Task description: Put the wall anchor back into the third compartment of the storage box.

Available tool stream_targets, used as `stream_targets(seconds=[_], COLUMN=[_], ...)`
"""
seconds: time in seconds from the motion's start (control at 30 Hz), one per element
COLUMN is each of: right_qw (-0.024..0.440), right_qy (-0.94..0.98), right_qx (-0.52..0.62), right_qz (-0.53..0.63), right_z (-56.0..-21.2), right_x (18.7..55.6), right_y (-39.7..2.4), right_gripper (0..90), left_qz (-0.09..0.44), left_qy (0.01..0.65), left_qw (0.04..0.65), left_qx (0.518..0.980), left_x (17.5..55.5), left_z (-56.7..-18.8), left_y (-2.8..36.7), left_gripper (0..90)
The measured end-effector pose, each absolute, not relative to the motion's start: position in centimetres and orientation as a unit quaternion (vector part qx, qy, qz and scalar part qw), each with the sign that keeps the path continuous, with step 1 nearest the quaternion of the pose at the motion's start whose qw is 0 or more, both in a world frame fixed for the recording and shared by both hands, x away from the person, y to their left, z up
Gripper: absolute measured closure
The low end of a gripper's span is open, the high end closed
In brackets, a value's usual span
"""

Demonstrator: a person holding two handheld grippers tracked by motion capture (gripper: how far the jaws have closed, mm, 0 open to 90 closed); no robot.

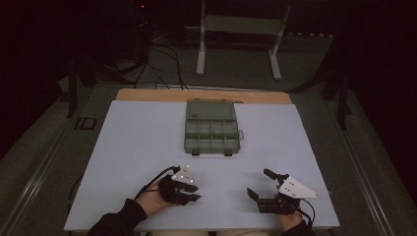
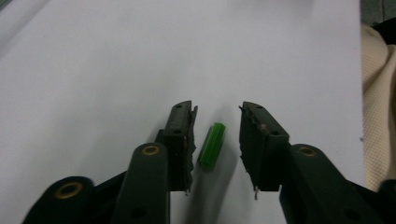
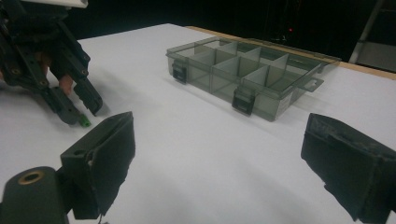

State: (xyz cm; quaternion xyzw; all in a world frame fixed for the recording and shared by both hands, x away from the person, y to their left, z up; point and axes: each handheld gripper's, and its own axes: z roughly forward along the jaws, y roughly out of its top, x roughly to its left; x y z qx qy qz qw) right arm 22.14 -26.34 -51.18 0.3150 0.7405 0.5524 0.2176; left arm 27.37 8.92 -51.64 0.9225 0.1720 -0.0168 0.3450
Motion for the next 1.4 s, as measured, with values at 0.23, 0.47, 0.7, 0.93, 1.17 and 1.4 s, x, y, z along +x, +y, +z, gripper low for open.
stream_targets(seconds=[0.23, 0.47, 0.7, 0.93, 1.17, 1.4], right_qw=[0.218, 0.219, 0.218, 0.218, 0.218, 0.218], right_qy=[0.74, 0.74, 0.74, 0.74, 0.739, 0.741], right_qx=[0.316, 0.316, 0.315, 0.316, 0.317, 0.314], right_qz=[0.552, 0.553, 0.552, 0.553, 0.554, 0.553], right_z=[-51.2, -51.2, -51.2, -51.2, -51.2, -51.2], right_x=[22.1, 22.1, 22.1, 22.2, 22.2, 22.2], right_y=[-26.3, -26.4, -26.3, -26.4, -26.4, -26.3], right_gripper=[9.9, 9.9, 9.9, 9.9, 9.9, 9.9], left_qz=[-0.008, -0.015, -0.006, 0.012, 0.022, 0.051], left_qy=[0.16, 0.174, 0.194, 0.199, 0.218, 0.245], left_qw=[0.332, 0.345, 0.369, 0.376, 0.387, 0.401], left_qx=[0.93, 0.922, 0.909, 0.905, 0.896, 0.881], left_x=[27.1, 27.5, 29.0, 30.5, 32.4, 34.4], left_z=[-51.6, -51.2, -49.0, -47.1, -45.4, -43.5], left_y=[8.6, 8.9, 9.5, 9.3, 9.0, 8.5], left_gripper=[78.8, 82.8, 83.2, 83.2, 83.2, 83.2])
